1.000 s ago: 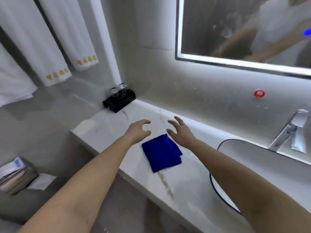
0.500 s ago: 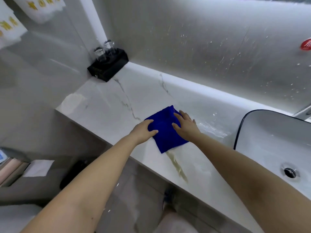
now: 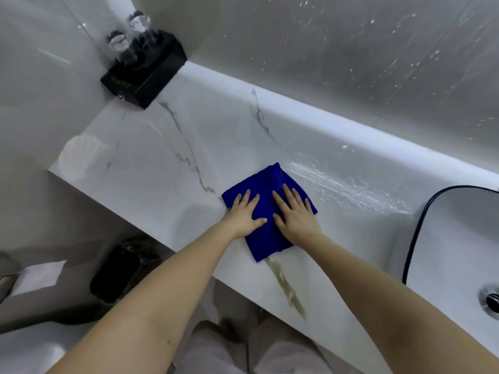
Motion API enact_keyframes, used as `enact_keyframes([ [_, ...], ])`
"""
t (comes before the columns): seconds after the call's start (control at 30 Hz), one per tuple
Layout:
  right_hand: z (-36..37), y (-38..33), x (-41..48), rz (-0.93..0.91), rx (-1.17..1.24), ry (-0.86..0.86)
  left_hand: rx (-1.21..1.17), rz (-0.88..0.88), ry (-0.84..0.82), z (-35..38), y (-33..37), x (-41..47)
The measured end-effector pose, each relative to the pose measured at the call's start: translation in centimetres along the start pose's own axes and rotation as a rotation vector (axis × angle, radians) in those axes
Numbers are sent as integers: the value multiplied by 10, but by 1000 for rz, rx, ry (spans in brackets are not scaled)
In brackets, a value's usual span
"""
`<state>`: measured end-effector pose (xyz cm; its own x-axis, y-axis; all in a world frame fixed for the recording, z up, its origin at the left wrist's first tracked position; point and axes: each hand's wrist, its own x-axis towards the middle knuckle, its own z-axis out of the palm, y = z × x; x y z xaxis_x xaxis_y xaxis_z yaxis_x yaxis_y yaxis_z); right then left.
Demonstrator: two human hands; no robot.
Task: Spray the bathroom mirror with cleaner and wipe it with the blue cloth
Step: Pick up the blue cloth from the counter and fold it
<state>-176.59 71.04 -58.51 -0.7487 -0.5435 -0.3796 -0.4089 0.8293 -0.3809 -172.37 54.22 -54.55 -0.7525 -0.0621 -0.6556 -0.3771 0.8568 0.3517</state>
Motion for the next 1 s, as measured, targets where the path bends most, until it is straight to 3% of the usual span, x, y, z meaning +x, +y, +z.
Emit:
enact_keyframes([
  [0.1, 5, -1, 0, 14, -23, 32, 166, -31, -6, 19, 0, 3],
  [0.3, 4, -4, 1, 52, 23, 64, 180, -27, 32, 25, -1, 5],
  [0.47, -15, -5, 6, 74, 84, 45, 171, 42, 266, -2, -8, 11],
  [0.57, -30, -9, 8, 107, 133, -23, 129, 147, 318, -27, -11, 27],
  [0.83, -38, -28, 18, 315, 300, 129, -303, 219, 63, -71, 7, 72],
  [1.0, -35, -31, 32, 477, 357, 171, -347, 181, -119, -79, 15, 91],
])
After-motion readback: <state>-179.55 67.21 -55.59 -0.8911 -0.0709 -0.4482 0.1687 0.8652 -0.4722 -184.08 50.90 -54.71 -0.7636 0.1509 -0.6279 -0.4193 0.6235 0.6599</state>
